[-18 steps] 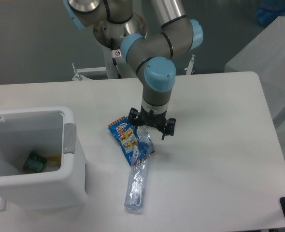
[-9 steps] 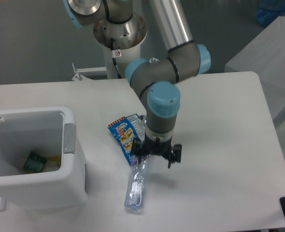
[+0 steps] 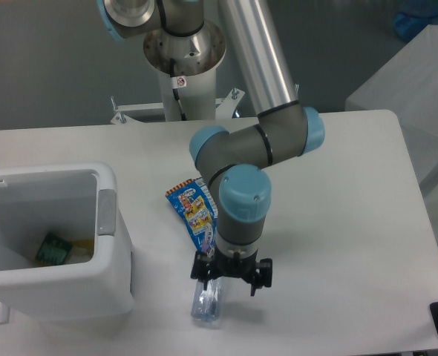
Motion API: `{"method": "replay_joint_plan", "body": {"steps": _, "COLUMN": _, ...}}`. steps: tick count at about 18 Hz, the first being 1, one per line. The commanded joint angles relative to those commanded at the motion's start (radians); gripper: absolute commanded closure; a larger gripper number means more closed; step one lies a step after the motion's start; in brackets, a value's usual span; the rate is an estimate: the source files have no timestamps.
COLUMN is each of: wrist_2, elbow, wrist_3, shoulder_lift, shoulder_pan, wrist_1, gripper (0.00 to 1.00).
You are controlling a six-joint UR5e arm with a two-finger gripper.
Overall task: Place the trash in the trash can
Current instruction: 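Lower the gripper over the bottle's cap end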
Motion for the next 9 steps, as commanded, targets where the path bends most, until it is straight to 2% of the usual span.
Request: {"method": "replay_joint_plan", "body": {"steps": 9, "wrist_2": 0.008, "elbow": 0.017, "wrist_3": 0.0, "shoulder_lift": -0.052, "shoulder_pan": -0.025, "wrist_1": 0.005, "gripper": 0.0}}
